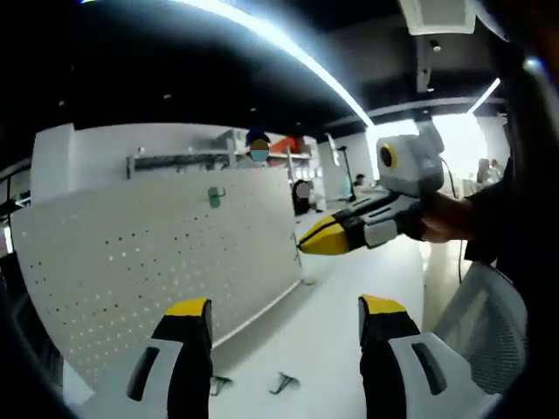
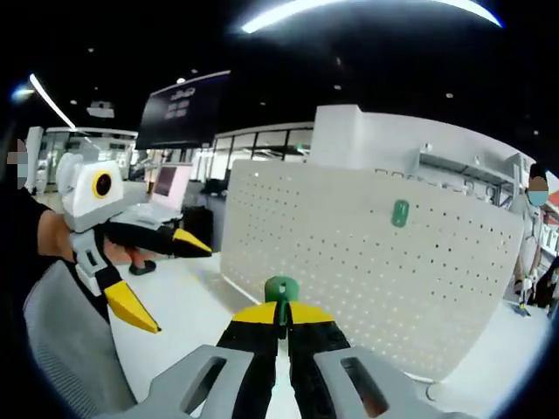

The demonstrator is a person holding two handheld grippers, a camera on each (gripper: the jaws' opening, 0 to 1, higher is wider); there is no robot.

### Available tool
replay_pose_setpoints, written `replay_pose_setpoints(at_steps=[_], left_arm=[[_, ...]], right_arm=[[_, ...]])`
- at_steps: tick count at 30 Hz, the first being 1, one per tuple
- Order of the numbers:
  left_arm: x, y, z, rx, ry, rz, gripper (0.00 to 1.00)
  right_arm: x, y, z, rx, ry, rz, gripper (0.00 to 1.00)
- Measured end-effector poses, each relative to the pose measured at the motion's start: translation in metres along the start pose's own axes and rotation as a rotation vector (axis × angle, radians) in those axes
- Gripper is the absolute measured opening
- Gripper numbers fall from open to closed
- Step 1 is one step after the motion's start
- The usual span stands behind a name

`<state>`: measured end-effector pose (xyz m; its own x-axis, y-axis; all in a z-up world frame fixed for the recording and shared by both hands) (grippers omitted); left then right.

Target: Insert the hook assembly into the mounting plate slot until the hook locks in place.

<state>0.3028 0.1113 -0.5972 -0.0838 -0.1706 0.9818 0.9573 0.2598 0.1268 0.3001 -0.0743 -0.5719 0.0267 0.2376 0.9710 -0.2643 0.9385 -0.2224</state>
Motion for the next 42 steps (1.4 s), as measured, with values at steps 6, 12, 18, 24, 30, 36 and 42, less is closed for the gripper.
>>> replay_pose_setpoints(at_steps=[6,12,18,24,30,36,42], left_arm=[[-0.013,0.000,0.005,0.021,-0.020,0.004,0.73],[-0.018,-0.003,0.006,0.020,-0.033,-0.012,0.75],[-0.025,-0.005,0.005,0.013,-0.024,-0.017,0.76],[-0.031,-0.008,0.005,0.018,-0.036,-0.006,0.76],[-0.037,-0.010,0.005,0.023,-0.033,0.001,0.76],[-0.044,-0.014,0.005,0.020,-0.026,0.019,0.76],[-0.048,-0.012,0.004,0.019,-0.005,0.011,0.76]], right_arm=[[0.005,-0.007,-0.005,-0.031,-0.006,-0.009,0.01],[0.013,-0.021,-0.011,-0.072,-0.019,0.004,0.01],[0.023,-0.046,-0.019,-0.142,-0.033,0.000,0.01],[0.037,-0.076,-0.030,-0.219,-0.057,-0.005,0.01],[0.043,-0.097,-0.040,-0.278,-0.063,-0.065,0.01],[0.040,-0.107,-0.051,-0.305,-0.055,-0.079,0.01],[0.043,-0.121,-0.068,-0.340,-0.058,-0.114,0.01]])
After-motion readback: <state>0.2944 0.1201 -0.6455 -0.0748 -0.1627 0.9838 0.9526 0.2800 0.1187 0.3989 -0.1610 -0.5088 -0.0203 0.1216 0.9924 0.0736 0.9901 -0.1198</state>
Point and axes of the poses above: the point that each gripper's makers call its tool centre point, and the gripper's own axes: z roughly backward along the fingers, y roughly to its left, x roughly out of its top, the point moved 8 cm from there along z, roughly backward along the fingers, and after that the axes turned 14 degrees about -x, right-handed, at the moved point
